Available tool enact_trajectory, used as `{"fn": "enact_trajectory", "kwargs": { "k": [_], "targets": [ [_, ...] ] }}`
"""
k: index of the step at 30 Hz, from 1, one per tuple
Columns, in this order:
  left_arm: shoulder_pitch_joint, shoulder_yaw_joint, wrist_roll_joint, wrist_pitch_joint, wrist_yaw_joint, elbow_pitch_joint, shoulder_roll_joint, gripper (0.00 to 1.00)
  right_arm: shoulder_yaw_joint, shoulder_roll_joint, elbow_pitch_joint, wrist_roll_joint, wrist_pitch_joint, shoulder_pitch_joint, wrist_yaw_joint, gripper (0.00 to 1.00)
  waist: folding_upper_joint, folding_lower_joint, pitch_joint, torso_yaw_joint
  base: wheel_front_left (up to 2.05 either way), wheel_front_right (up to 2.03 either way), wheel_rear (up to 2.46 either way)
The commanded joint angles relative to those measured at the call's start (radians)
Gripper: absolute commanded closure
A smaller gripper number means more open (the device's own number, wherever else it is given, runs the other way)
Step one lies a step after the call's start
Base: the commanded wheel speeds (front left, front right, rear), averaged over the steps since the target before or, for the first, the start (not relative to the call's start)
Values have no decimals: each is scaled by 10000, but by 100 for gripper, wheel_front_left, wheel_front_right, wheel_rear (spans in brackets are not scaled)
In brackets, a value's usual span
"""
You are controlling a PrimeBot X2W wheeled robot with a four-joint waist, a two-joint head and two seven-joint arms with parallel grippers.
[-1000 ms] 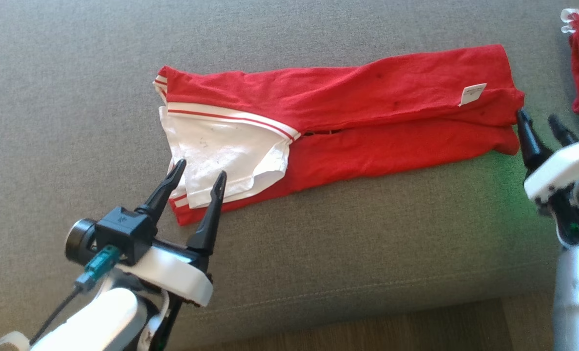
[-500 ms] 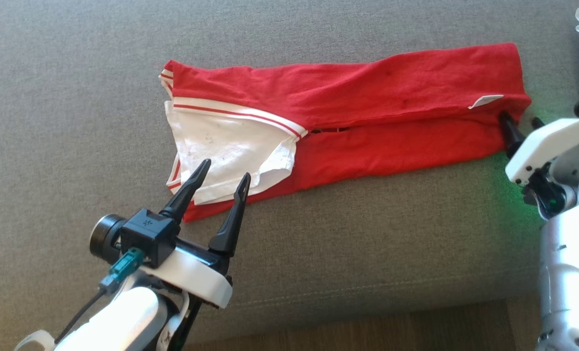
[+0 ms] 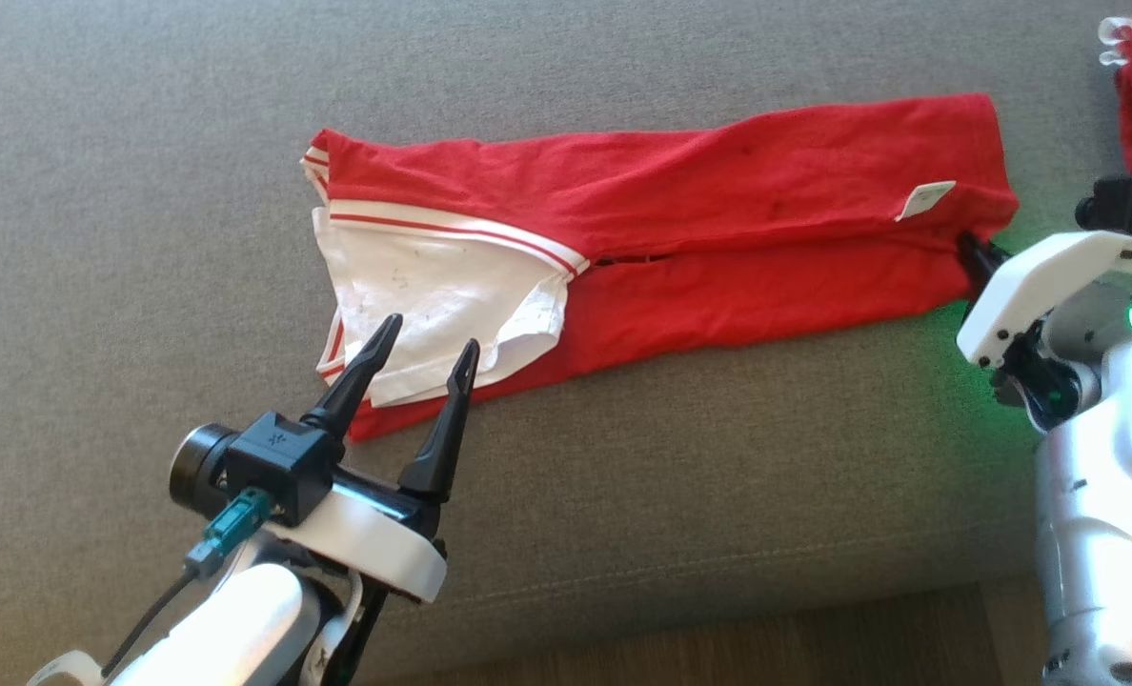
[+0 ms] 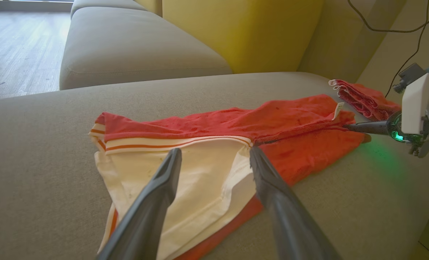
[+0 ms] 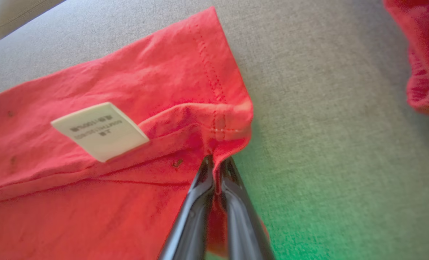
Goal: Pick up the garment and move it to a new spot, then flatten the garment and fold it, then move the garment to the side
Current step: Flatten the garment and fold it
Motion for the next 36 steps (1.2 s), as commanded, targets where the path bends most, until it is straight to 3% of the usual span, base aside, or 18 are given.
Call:
{"fn": "enact_trajectory", "kwargs": {
  "k": [1,10,15,26,36],
  "targets": [
    [-93,443,125,-122,-83,-244,118,0,204,-56,-230,31,-44,379,-6,100,0,1,-56,-55,0,0,0],
    [179,648,200,-122,-303,-126,84,0,285,-723,-1245,315,-368,254,-6,100,0,1,-440,-252,0,0,0],
    [401,736,194,-122,-378,-85,59,0,983,-974,-2355,613,-46,296,-6,100,0,1,-780,-307,0,0,0],
    [780,827,242,-122,-557,-5,-185,0,3245,-389,-5208,1771,1173,728,-6,100,0,1,-1360,-107,0,0,0],
    [764,758,379,-122,-819,148,-587,0,4912,117,-5188,2228,1510,275,-6,100,0,1,-1252,928,0,0,0]
  ]
}}
